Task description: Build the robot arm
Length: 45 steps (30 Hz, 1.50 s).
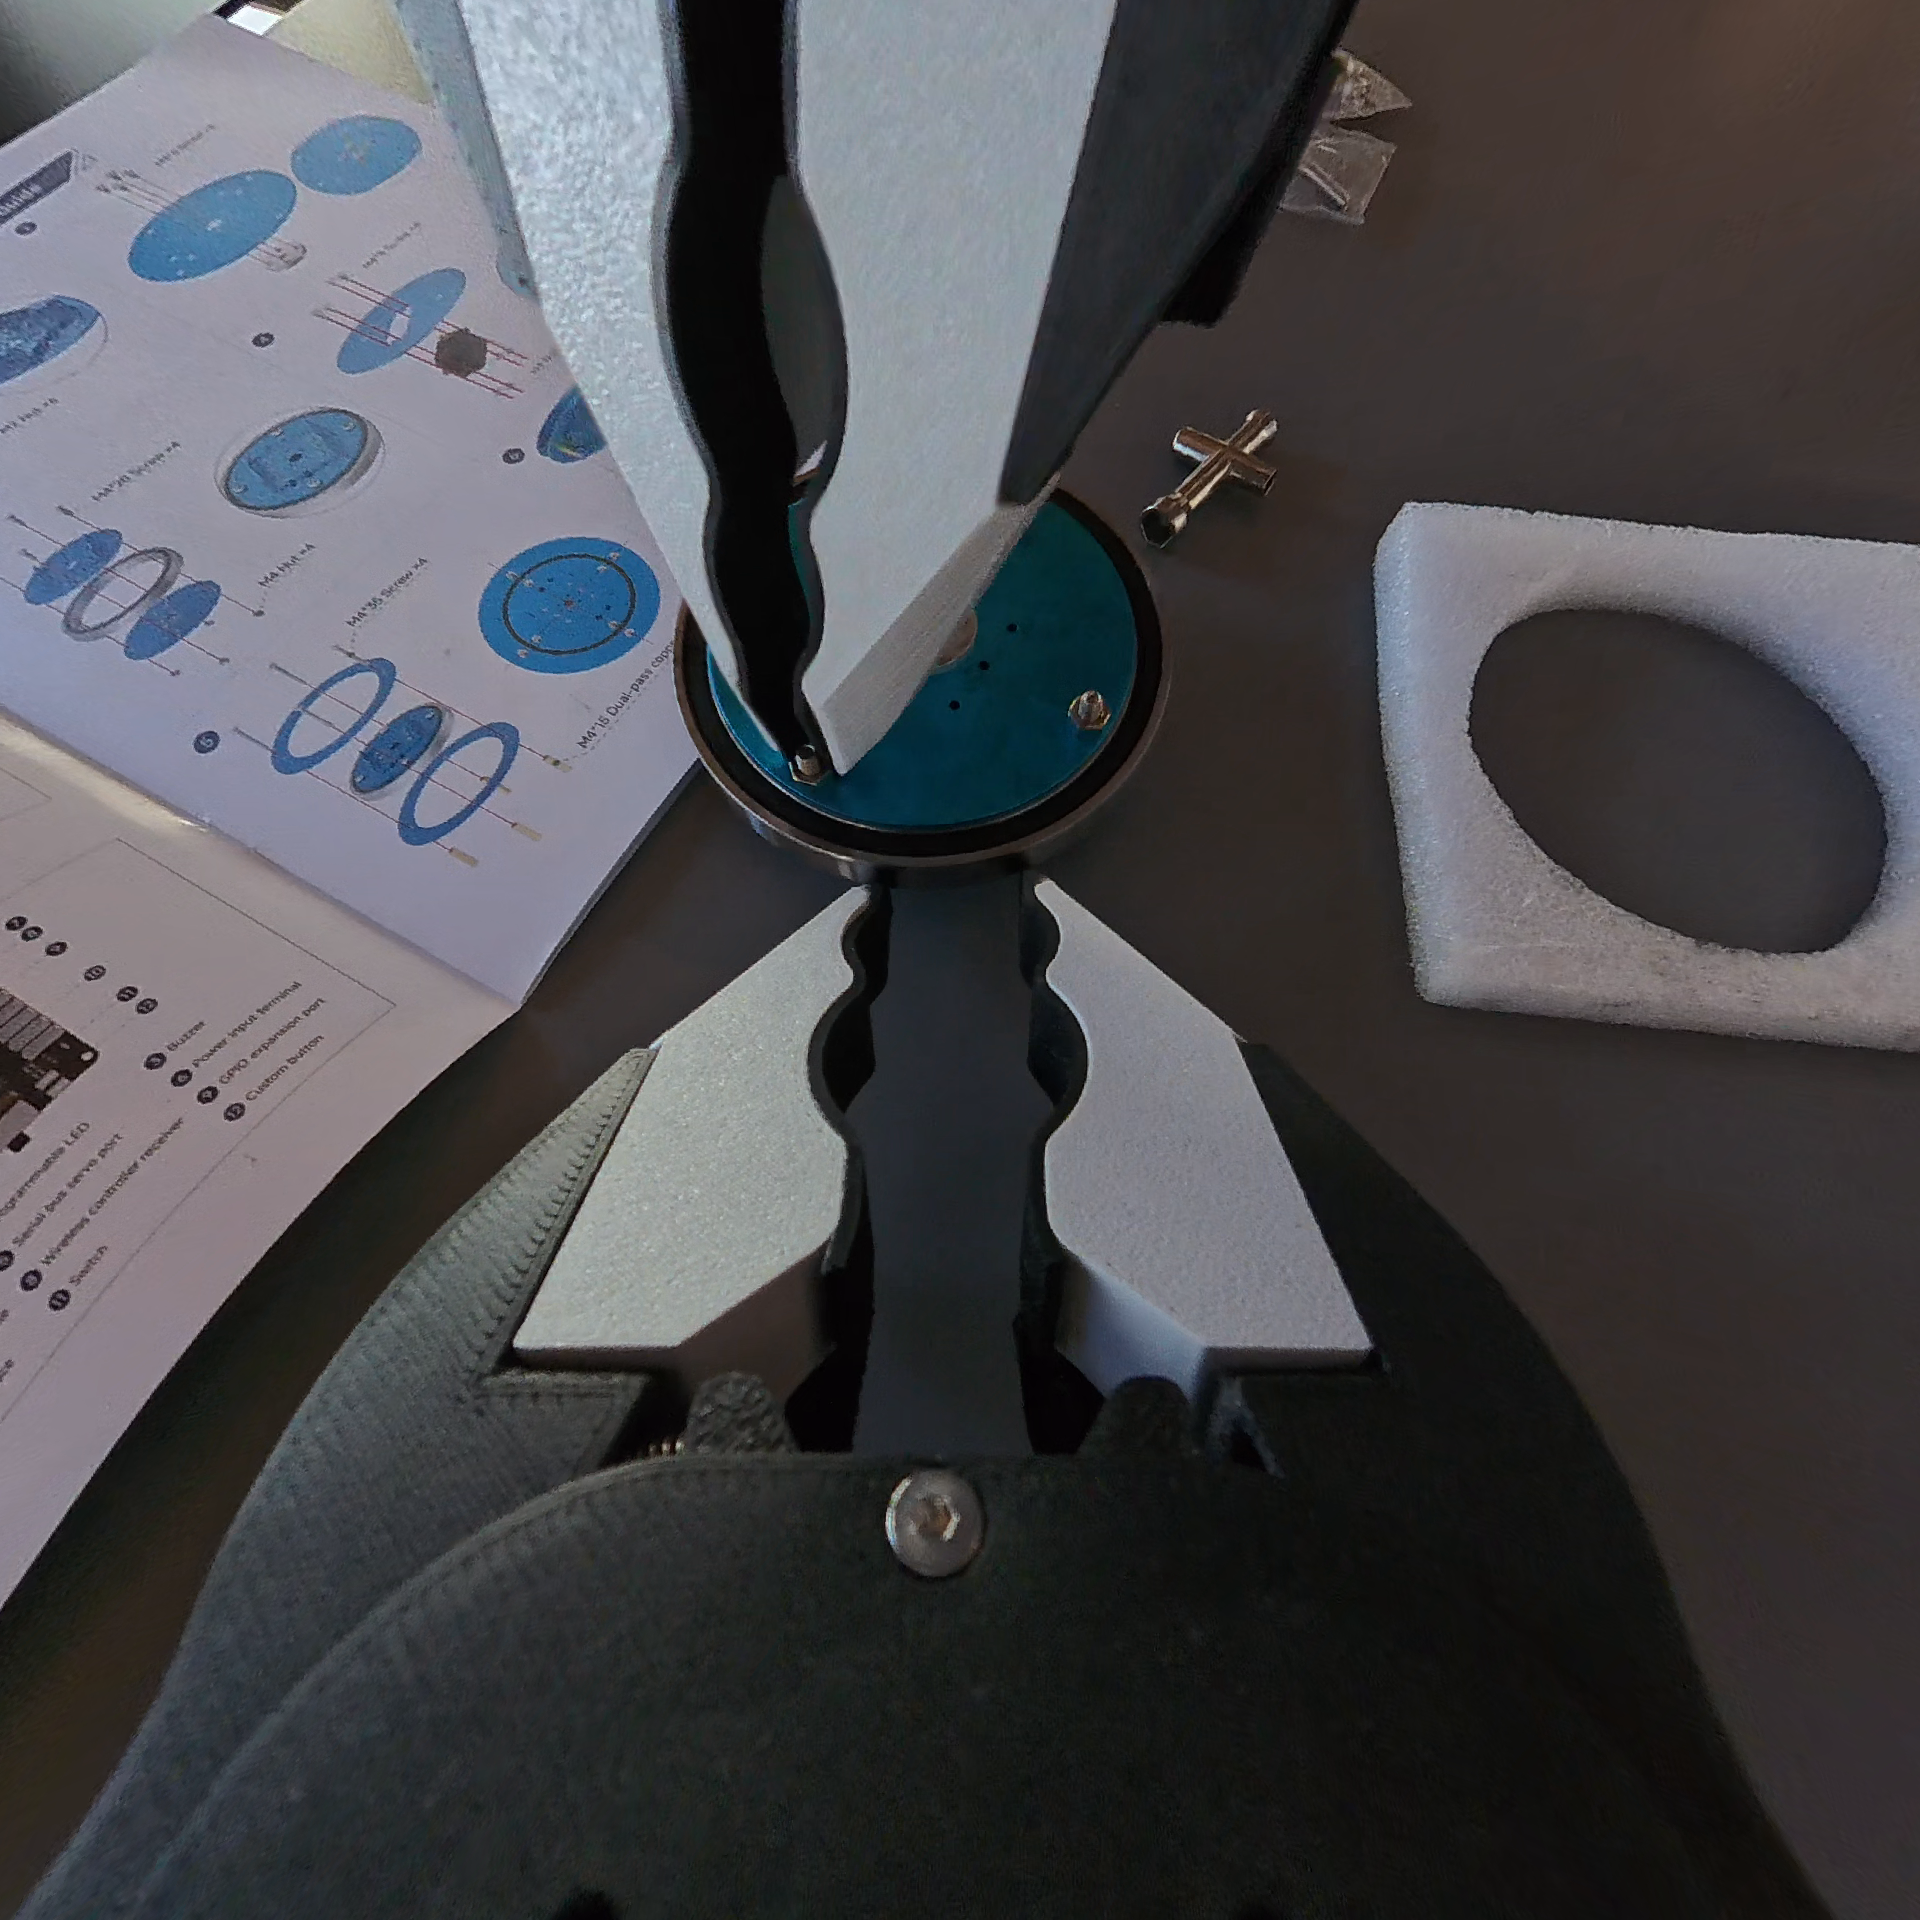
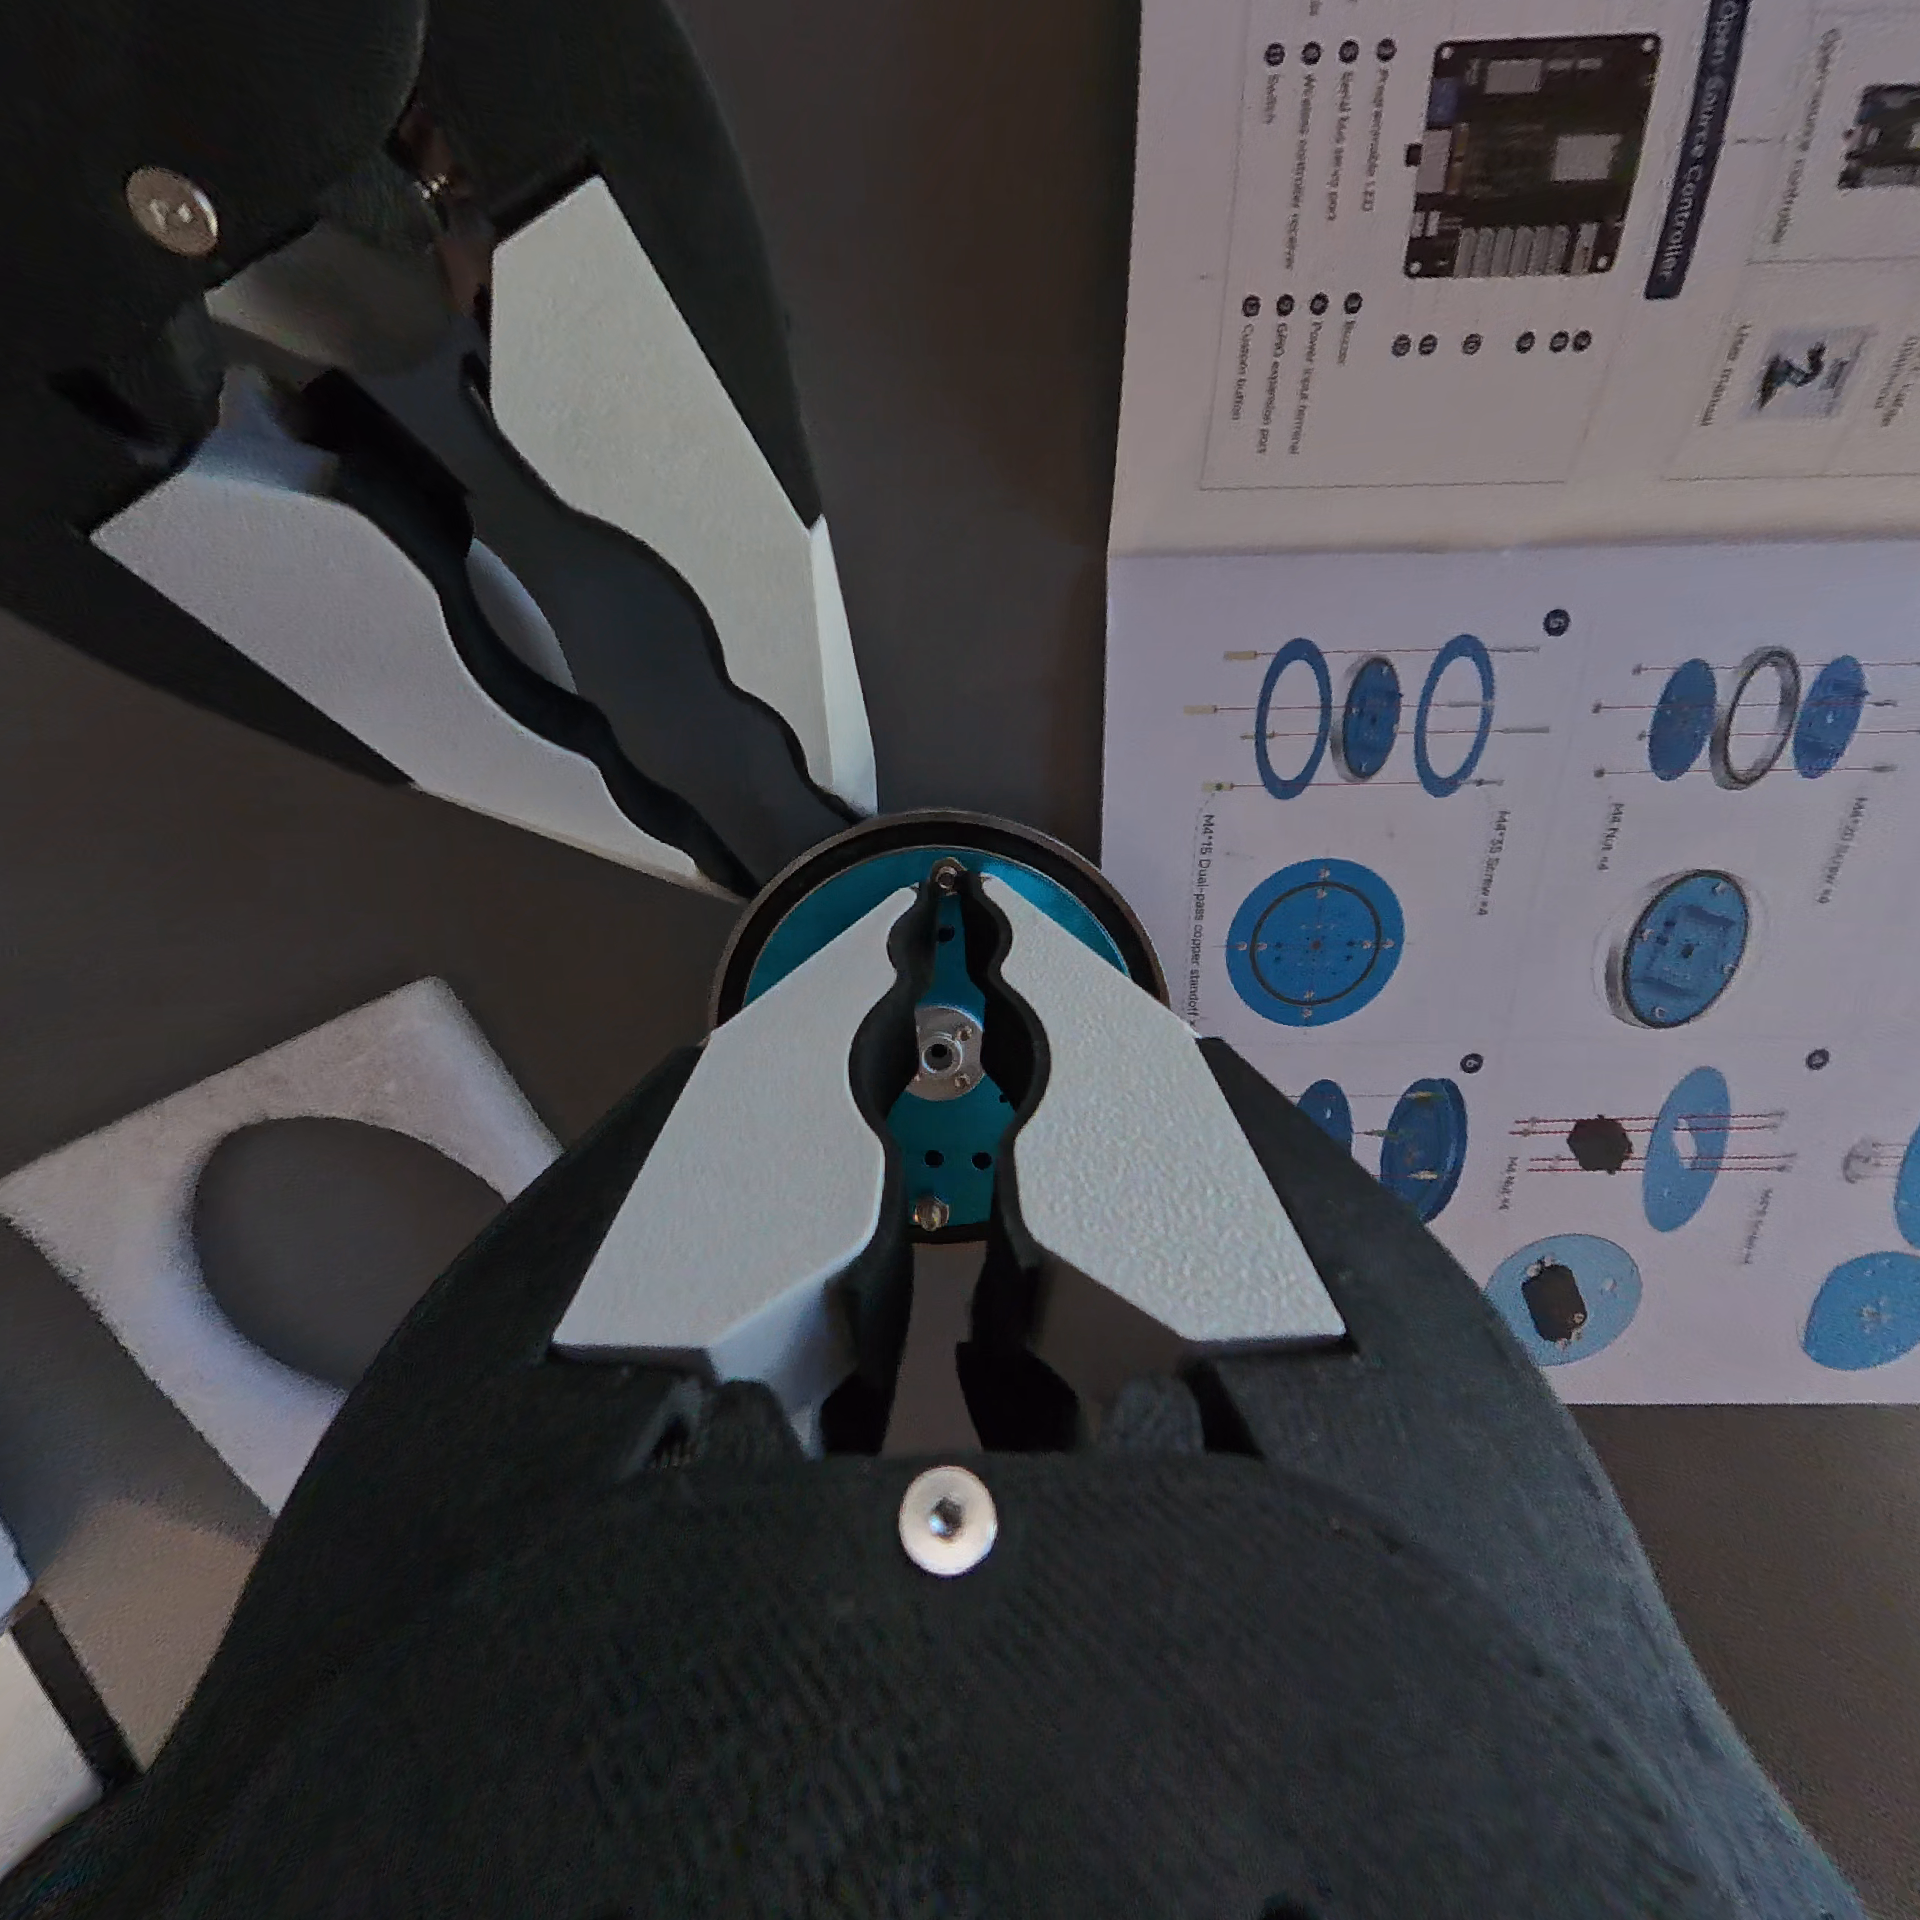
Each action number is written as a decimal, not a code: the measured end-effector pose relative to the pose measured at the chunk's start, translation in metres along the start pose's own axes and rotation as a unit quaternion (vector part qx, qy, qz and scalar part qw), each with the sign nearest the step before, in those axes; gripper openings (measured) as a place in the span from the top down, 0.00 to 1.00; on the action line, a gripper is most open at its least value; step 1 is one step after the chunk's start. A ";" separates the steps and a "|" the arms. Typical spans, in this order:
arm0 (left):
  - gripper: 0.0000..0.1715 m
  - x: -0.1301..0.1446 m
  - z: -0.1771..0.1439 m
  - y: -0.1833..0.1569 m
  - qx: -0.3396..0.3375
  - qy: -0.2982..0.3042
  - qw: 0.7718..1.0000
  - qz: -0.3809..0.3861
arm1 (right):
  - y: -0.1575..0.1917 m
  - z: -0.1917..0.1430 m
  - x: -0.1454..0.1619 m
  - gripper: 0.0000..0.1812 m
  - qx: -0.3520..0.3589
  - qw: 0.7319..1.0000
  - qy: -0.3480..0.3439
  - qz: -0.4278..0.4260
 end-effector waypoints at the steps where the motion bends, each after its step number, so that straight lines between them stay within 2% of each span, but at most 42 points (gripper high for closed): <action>1: 0.86 -0.001 0.000 0.000 0.000 -0.003 1.000 -0.001 | 0.000 -0.001 0.002 0.98 0.003 1.000 -0.006 -0.008; 4: 0.83 -0.002 -0.001 0.001 0.000 -0.009 1.000 -0.008 | -0.004 -0.014 0.006 0.99 0.029 0.998 -0.022 -0.054; 8: 0.81 -0.003 -0.003 0.003 0.002 -0.018 1.000 -0.016 | -0.023 -0.042 0.017 0.87 0.072 0.982 -0.048 -0.169; 11: 0.81 -0.003 -0.003 0.003 0.006 -0.019 1.000 -0.017 | -0.029 -0.034 0.034 0.87 0.040 0.980 -0.016 -0.196; 16: 0.81 -0.003 -0.003 0.001 0.008 -0.017 1.000 -0.011 | -0.029 -0.023 0.034 0.93 0.023 0.963 -0.004 -0.269; 22: 0.81 -0.003 -0.003 0.001 0.011 -0.017 1.000 -0.013 | -0.032 -0.014 0.032 0.92 -0.012 0.960 0.028 -0.277; 29: 0.81 -0.003 -0.003 0.001 0.015 -0.016 1.000 -0.016 | -0.031 -0.010 0.031 0.97 -0.026 0.957 0.042 -0.286; 32: 0.81 -0.003 -0.003 0.001 0.016 -0.016 1.000 -0.018 | -0.033 -0.010 0.031 0.97 -0.039 0.964 0.046 -0.259; 35: 0.81 -0.003 -0.003 0.001 0.016 -0.016 1.000 -0.018 | -0.034 -0.010 0.031 0.97 -0.049 0.980 0.051 -0.189; 38: 0.81 -0.003 -0.003 0.001 0.014 -0.016 1.000 -0.017 | -0.034 -0.010 0.032 0.97 -0.045 0.994 0.047 -0.093; 41: 0.81 -0.003 -0.003 0.001 0.013 -0.013 1.000 -0.014 | -0.033 -0.010 0.032 0.97 -0.012 0.999 0.039 0.014; 45: 0.81 -0.002 -0.002 0.001 0.012 -0.012 1.000 -0.013 | -0.032 -0.010 0.034 0.96 0.023 0.985 0.001 0.170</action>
Point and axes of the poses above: each gripper's, where its closed fingertips meet, z out along the fingers, x out of its underside, y = z × x across the jaws, the point moved 3 cm from there along -z, back along the fingers, and after that the axes turned 2 degrees about -z, right-handed, at the moved point
